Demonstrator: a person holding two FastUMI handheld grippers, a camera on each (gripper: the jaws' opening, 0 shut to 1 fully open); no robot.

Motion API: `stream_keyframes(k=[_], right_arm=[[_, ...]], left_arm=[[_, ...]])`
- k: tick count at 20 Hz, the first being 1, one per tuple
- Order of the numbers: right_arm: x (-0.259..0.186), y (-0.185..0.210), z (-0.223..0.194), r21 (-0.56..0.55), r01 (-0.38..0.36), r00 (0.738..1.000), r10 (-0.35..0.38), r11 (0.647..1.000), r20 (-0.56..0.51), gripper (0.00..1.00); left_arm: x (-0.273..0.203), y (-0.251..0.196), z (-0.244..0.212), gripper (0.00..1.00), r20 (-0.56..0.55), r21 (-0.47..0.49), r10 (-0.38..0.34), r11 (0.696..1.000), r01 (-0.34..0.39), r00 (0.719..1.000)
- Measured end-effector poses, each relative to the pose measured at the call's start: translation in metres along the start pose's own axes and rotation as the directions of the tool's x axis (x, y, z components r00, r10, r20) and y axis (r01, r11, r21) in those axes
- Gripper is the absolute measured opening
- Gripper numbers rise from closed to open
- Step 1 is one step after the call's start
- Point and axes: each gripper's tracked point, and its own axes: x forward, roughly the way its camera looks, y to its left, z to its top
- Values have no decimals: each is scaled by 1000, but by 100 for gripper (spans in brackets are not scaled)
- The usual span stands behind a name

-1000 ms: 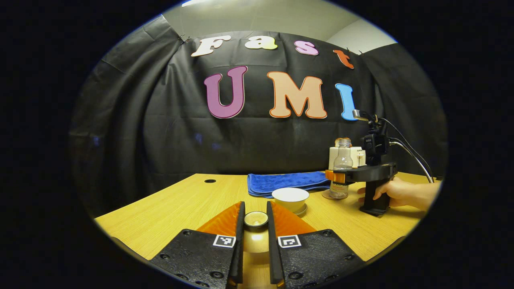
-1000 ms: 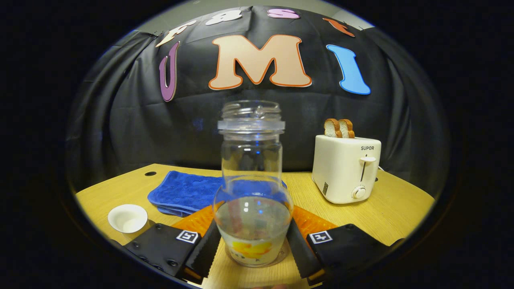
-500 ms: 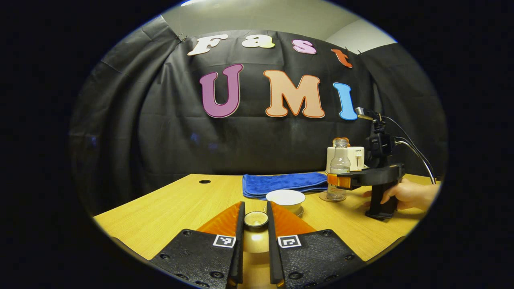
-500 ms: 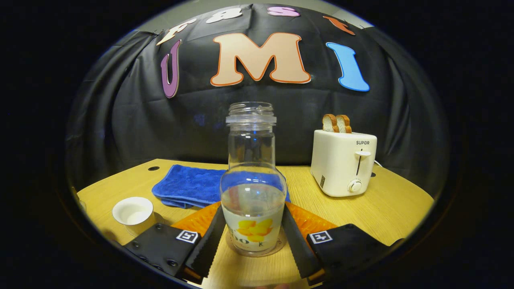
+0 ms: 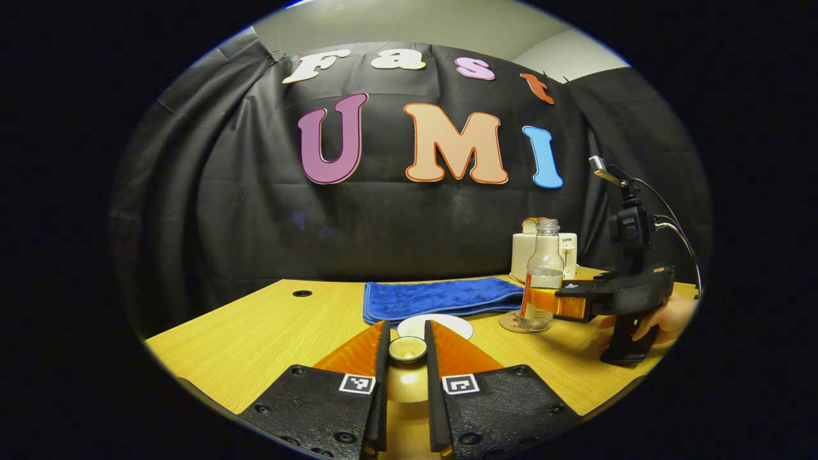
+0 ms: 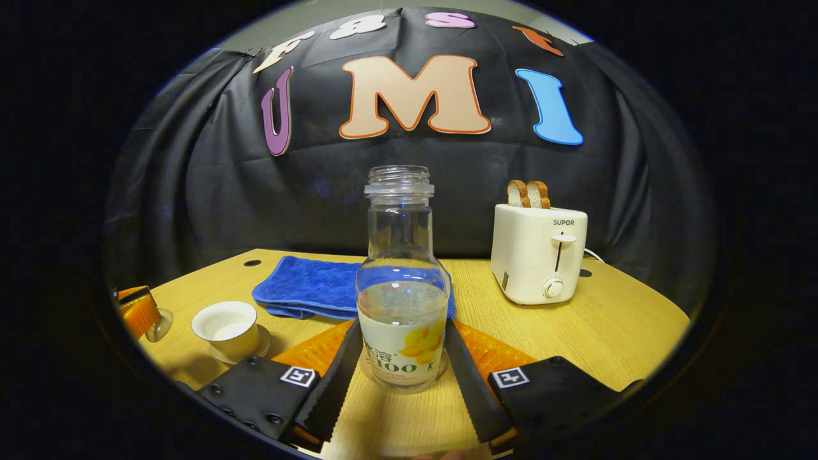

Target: Open the teacup lid with one hand, grasp the water bottle and pour water into the teacup with the other hand; after pouring, place the water bottle on the coaster and then close the teacup lid.

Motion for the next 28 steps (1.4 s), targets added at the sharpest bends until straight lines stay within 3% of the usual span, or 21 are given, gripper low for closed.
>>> stream_keyframes(k=[1,3,7,9,10,11,13,14,15,16,19,20,22,23,28], right_arm=[[-1,0,1,0,2,1000,-2,1000,2,89],[-2,0,1,-1,2,1000,-2,1000,4,79],[-11,-1,-5,-5,-13,1000,12,1000,-20,79],[-20,-1,-6,-8,-25,999,25,1000,-21,89],[-27,-2,-8,-10,-35,999,35,999,-25,79],[-33,-2,-10,-12,-46,999,46,999,-30,89],[-49,-4,-13,-21,-69,997,68,997,-34,79],[-56,-7,-15,-21,-78,996,78,997,-35,79],[-66,-8,-16,-23,-93,995,93,995,-35,89],[-71,-10,-16,-26,-99,995,99,995,-32,79],[-86,-18,-18,-23,-110,994,109,994,-21,89],[-89,-20,-18,-23,-111,994,111,994,-20,84],[-96,-23,-19,-21,-116,993,116,993,-22,89],[-98,-24,-21,-21,-120,993,120,993,-22,84],[-112,-28,-22,-22,-132,991,132,991,-13,84]], left_arm=[[4,-1,0,23,0,2,-5,1000,5,1000],[8,-3,0,23,-1,2,-5,1000,5,1000],[14,-6,1,23,0,2,-15,1000,15,1000],[20,-9,1,23,1,4,-26,1000,26,1000],[23,-9,0,23,-5,10,-28,1000,28,1000],[25,-10,-1,23,-12,20,-34,999,35,999],[32,-12,-3,23,-28,51,-46,998,47,999],[35,-10,-3,23,-32,66,-44,997,46,999],[38,-9,-5,23,-38,81,-43,996,46,998],[43,-10,-6,23,-47,100,-45,994,49,998],[56,-13,-12,23,-83,138,-52,988,63,995],[60,-15,-13,23,-93,148,-54,987,67,994],[67,-18,-14,23,-104,164,-58,984,75,993],[71,-20,-16,23,-108,174,-60,982,79,992],[87,-24,-22,23,-141,186,-62,979,88,988]])
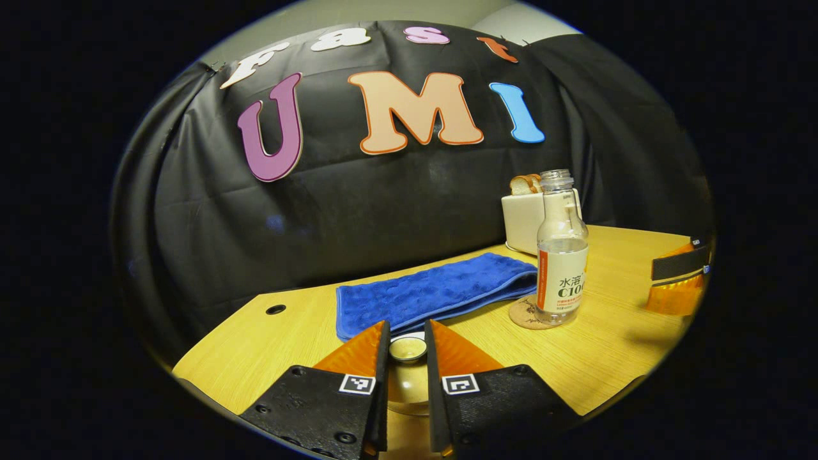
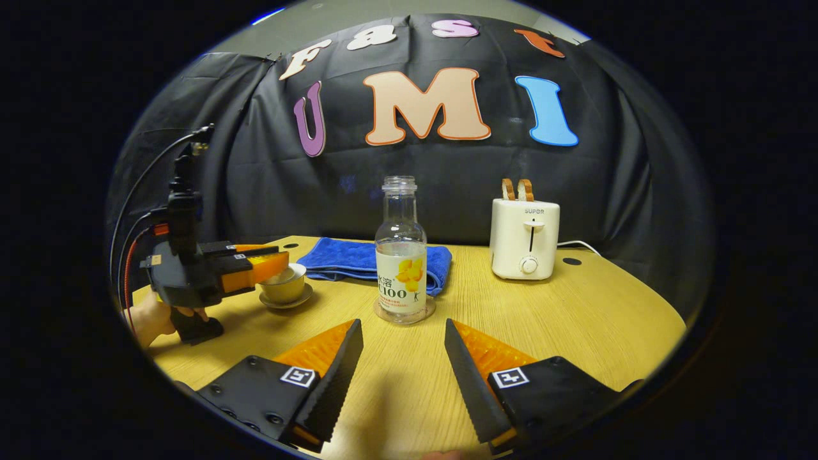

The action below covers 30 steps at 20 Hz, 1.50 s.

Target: Open the teacup lid with one hand, grasp the water bottle and pour water into the teacup with the other hand; after pouring, place the water bottle on the coaster and then close the teacup lid.

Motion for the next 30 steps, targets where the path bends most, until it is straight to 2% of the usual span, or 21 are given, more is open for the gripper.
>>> stream_keyframes(k=[8,13,14,15,16,17,18,19,22,24,25,26,27,30], right_arm=[[-3,-4,-3,12,4,1000,-4,1000,-10,84],[-4,-5,-3,11,17,1000,-17,1000,-11,84],[-6,-5,-2,1,26,1000,-25,1000,-2,84],[-8,-4,-1,4,29,1000,-29,1000,7,89],[-9,-4,-1,9,32,999,-33,999,15,86],[-10,-3,1,8,39,999,-39,999,24,84],[-13,-2,3,8,43,998,-43,999,39,79],[-16,1,5,11,44,998,-45,999,52,89],[-27,5,12,10,54,992,-55,998,114,79],[-33,7,15,18,51,989,-53,999,139,89],[-37,9,16,16,46,987,-48,999,152,89],[-42,12,16,15,37,986,-38,999,160,79],[-47,16,18,14,25,985,-27,1000,172,84],[-63,22,22,14,9,976,-12,1000,220,84]], left_arm=[[6,-4,-1,23,-16,12,-3,1000,3,1000],[-5,0,-2,32,-11,-25,18,1000,-18,1000],[-15,4,0,38,3,-40,40,998,-40,999],[-21,4,1,53,16,-51,48,998,-47,999],[-30,1,1,67,19,-56,51,997,-50,999],[-40,-1,2,75,32,-56,53,997,-51,998],[-50,-3,4,89,48,-60,59,997,-56,997],[-61,-4,6,88,64,-71,66,996,-62,996],[-102,-15,4,94,77,-123,83,990,-73,994],[-125,-21,4,94,87,-153,85,986,-71,993],[-134,-24,3,94,85,-166,88,983,-73,993],[-141,-28,3,94,89,-173,85,982,-69,992],[-149,-31,4,95,94,-177,84,982,-66,992],[-163,-36,6,95,109,-159,94,984,-76,990]])
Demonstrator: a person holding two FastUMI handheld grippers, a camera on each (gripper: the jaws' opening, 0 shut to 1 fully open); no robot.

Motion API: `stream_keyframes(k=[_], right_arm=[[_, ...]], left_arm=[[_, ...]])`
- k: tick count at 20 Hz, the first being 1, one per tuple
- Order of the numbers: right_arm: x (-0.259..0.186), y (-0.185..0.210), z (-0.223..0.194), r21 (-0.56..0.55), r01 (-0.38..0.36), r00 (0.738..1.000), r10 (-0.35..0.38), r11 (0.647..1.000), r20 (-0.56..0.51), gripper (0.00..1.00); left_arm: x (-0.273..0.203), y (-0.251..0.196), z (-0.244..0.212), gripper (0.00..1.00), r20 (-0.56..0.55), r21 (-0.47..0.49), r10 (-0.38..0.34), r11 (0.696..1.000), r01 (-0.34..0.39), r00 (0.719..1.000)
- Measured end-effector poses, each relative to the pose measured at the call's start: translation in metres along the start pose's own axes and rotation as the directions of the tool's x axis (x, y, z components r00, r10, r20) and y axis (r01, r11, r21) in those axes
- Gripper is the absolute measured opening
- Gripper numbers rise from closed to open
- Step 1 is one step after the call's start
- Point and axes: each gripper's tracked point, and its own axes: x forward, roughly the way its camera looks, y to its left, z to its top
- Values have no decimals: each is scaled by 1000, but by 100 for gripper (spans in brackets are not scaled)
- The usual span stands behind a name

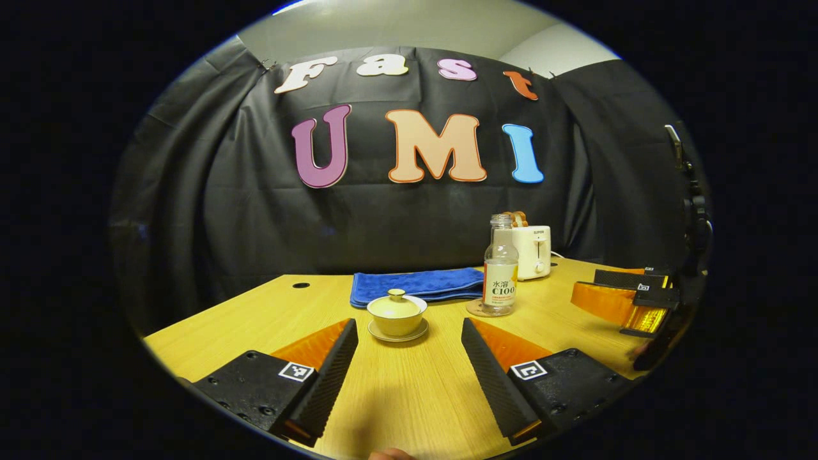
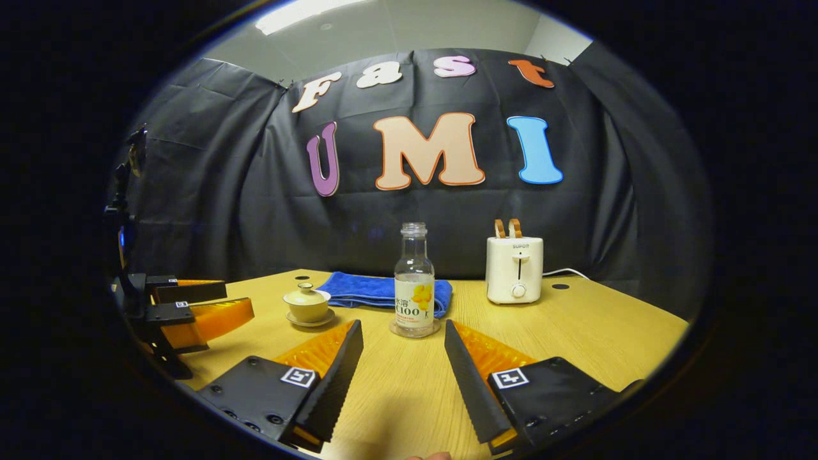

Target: Open the teacup lid with one hand, grasp the water bottle and pour water into the teacup with the other hand; after pouring, place the water bottle on the coaster and then close the teacup lid.

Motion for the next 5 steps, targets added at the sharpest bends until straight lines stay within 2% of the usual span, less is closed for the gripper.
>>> stream_keyframes(k=[2,3,4,5], right_arm=[[-4,1,1,-1,3,1000,-3,1000,4,79],[-3,2,1,-1,2,1000,-2,1000,3,84],[-2,1,0,0,1,1000,-1,1000,2,79],[-2,1,0,0,1,1000,-1,1000,3,79]], left_arm=[[-2,2,0,96,3,-2,9,1000,-9,1000],[-3,4,0,96,6,-8,17,1000,-17,1000],[-3,4,0,96,8,-16,19,1000,-19,1000],[-3,3,1,96,13,-21,11,1000,-11,1000]])
